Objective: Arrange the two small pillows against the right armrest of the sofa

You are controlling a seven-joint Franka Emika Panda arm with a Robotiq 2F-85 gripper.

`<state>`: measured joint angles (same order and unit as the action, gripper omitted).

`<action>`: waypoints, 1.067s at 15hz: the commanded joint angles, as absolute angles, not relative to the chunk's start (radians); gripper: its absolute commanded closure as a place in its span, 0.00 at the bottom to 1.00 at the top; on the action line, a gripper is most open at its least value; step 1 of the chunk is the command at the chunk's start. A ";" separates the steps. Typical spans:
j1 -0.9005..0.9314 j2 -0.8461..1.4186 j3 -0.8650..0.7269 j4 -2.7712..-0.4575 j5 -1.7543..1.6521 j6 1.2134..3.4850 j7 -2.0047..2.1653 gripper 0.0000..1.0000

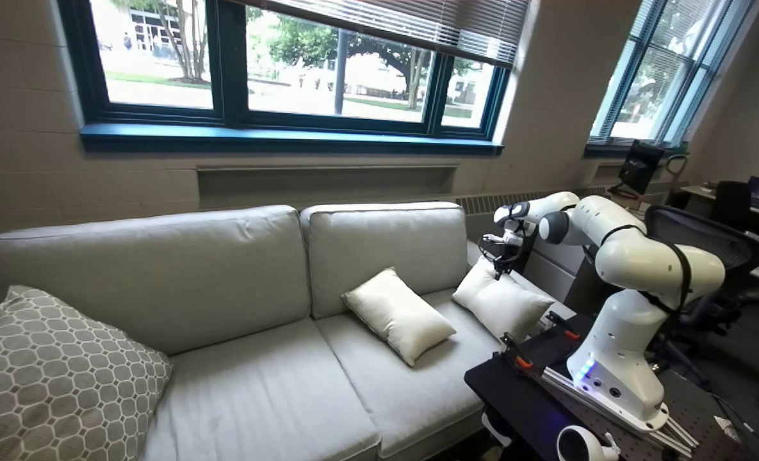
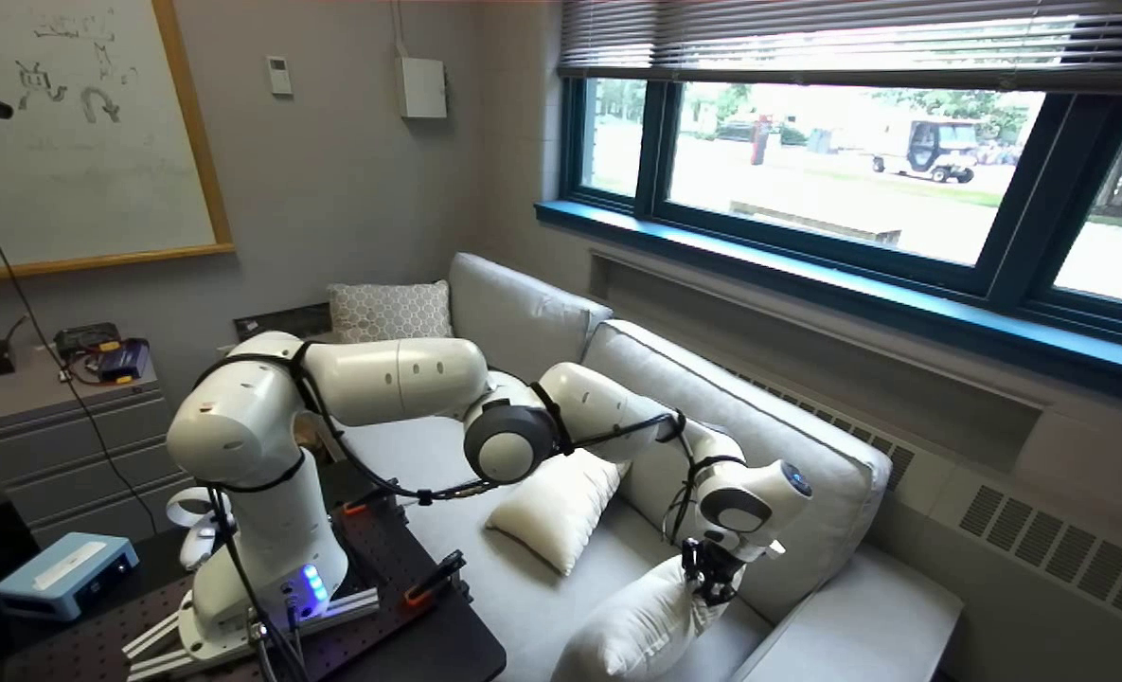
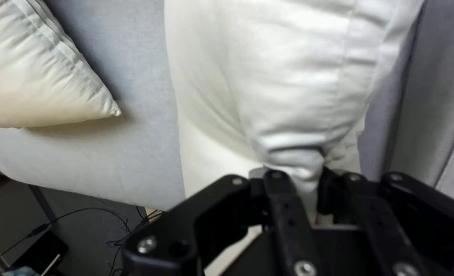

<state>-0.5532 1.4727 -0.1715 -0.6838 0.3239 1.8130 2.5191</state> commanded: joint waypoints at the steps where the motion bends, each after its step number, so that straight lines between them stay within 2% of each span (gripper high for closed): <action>1: -0.610 1.473 -0.125 -0.676 0.323 1.826 2.516 0.93; 9: -0.635 1.473 -0.083 -0.692 0.321 1.839 2.473 0.93; 10: -0.635 1.473 -0.081 -0.692 0.322 1.838 2.469 0.68; 12: -0.637 1.473 -0.079 -0.691 0.322 1.837 2.458 0.59; 16: -0.647 1.473 -0.084 -0.687 0.322 1.839 2.449 0.29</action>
<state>-0.6260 1.4725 -0.0991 -0.6980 0.3239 1.8421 2.4743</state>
